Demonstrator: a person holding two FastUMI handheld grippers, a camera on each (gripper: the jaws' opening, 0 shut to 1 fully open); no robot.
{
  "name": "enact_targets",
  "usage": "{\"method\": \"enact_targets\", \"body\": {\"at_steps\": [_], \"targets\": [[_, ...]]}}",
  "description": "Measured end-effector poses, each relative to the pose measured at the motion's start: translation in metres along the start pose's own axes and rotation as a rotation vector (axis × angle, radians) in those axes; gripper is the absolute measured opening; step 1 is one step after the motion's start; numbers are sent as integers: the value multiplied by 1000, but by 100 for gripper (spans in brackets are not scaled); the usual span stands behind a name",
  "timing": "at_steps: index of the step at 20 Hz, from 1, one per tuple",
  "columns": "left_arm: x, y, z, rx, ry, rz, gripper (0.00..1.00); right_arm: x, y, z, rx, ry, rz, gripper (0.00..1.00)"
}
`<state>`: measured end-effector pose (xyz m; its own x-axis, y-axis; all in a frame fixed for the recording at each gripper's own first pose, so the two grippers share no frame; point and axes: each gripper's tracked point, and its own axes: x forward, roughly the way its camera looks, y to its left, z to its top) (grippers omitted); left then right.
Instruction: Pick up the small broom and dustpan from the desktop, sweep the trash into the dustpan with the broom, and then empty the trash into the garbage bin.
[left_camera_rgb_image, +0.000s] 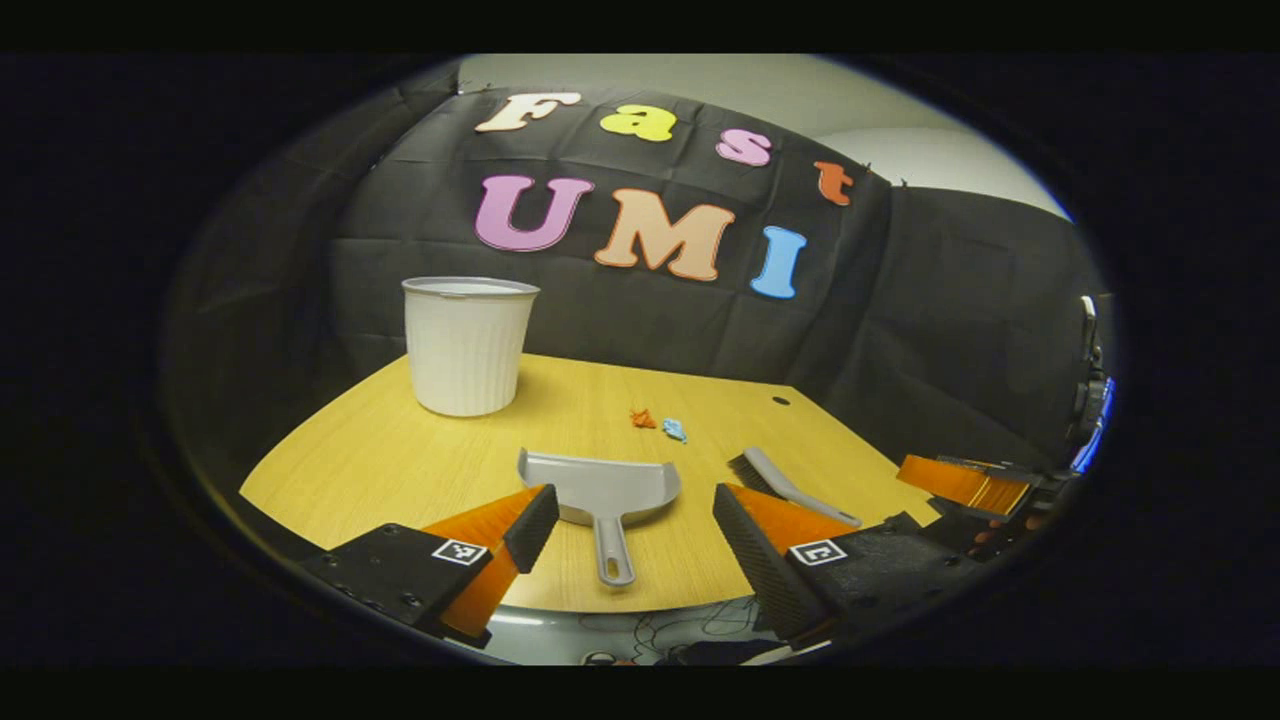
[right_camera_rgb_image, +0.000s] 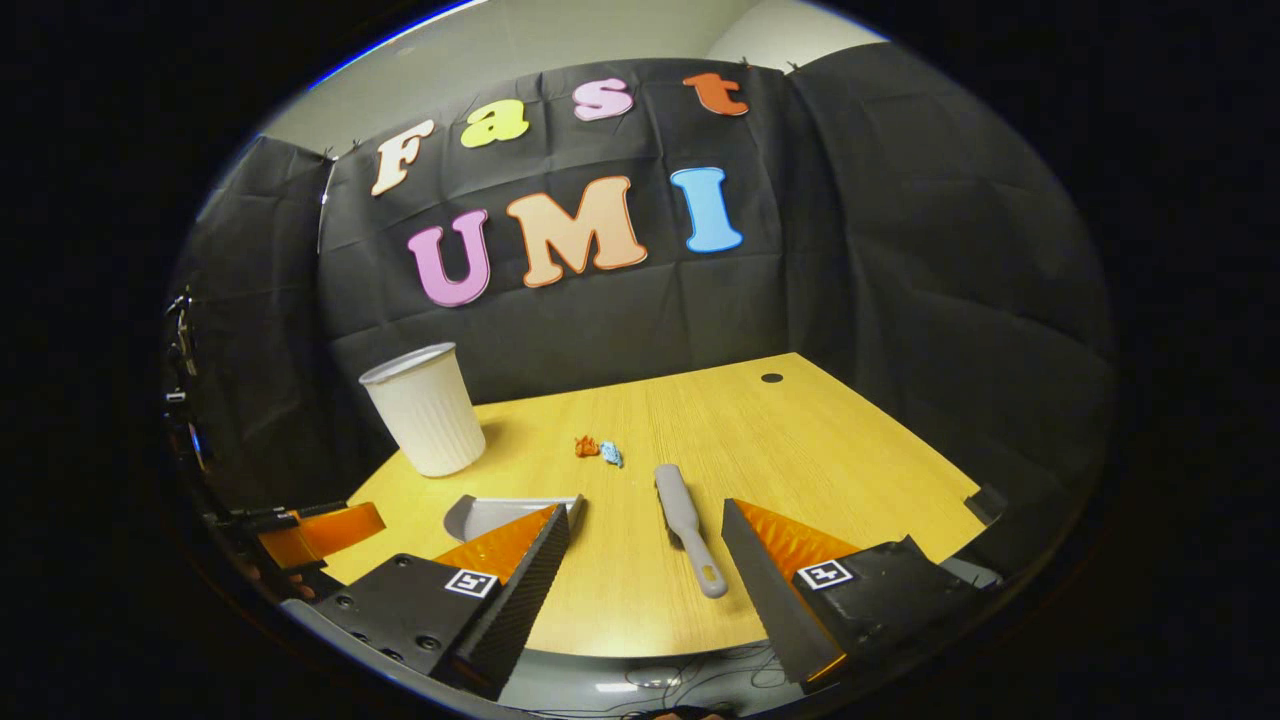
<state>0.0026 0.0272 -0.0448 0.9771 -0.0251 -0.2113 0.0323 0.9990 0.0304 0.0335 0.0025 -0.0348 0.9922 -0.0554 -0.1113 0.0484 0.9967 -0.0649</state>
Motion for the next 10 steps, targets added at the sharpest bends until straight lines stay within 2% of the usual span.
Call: {"method": "enact_targets", "body": {"at_steps": [4,7,10], "targets": [[31,5,-22,63,106,78,95,49,-18,-13,-25,91,47,92],[55,9,-53,69,259,130,94,88,-30,-36,-20,209,87,92],[70,13,-79,66,404,170,95,122,-43,-61,-69,333,96,93]]}}
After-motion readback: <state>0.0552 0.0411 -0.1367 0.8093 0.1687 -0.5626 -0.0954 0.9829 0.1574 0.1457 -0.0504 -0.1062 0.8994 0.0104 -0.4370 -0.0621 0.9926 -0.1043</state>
